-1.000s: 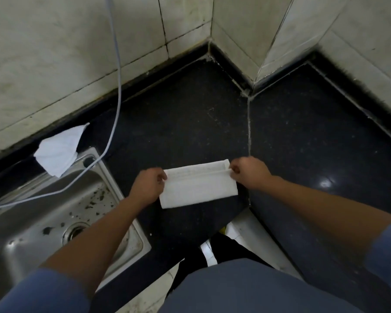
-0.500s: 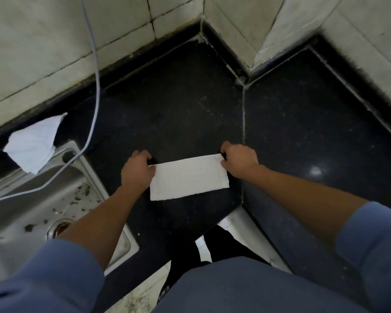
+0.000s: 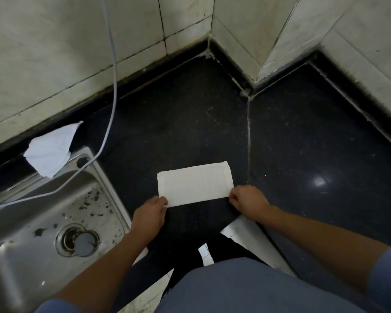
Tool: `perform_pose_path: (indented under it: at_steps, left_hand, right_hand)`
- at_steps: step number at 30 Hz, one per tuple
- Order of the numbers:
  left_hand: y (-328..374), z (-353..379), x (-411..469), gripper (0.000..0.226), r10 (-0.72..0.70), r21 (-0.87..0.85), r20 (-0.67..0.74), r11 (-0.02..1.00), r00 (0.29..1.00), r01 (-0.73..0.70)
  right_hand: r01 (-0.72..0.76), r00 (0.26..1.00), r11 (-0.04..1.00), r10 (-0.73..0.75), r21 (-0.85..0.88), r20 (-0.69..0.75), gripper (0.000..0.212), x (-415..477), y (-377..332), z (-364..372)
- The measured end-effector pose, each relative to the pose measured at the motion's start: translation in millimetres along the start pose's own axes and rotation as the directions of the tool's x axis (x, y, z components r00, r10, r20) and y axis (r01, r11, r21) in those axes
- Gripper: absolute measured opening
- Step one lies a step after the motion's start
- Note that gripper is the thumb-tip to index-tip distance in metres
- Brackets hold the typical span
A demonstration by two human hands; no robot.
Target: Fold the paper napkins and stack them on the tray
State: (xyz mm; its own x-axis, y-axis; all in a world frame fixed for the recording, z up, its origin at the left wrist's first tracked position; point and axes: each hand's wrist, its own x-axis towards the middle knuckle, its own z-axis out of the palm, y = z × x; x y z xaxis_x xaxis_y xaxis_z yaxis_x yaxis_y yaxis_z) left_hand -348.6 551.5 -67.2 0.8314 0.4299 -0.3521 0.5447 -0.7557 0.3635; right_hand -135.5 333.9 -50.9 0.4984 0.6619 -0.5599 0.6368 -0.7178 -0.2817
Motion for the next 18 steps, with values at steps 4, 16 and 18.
perform_pose_path:
  at_steps: [4, 16, 18]
  left_hand:
    - [0, -8, 7, 0.008, 0.088, 0.07, -0.062, 0.994, 0.994, -0.083]
    - [-5, -27, 13, 0.039, 0.071, 0.21, 0.03, 0.975, 0.997, -0.075]
    - [-12, -30, 5, 0.038, 0.032, 0.149, -0.029, 0.988, 0.999, -0.027]
  right_hand:
    - [-0.115, 0.976, 0.982, 0.14, 0.152, -0.167, 0.016, 7, -6, -18]
    - [-0.433, 0.853, 0.629, 0.517, 0.645, 0.069, 0.022, 46, -23, -45]
    - [-0.415, 0.854, 0.457, 0.495, 0.787, 0.163, 0.022, 41, -30, -56]
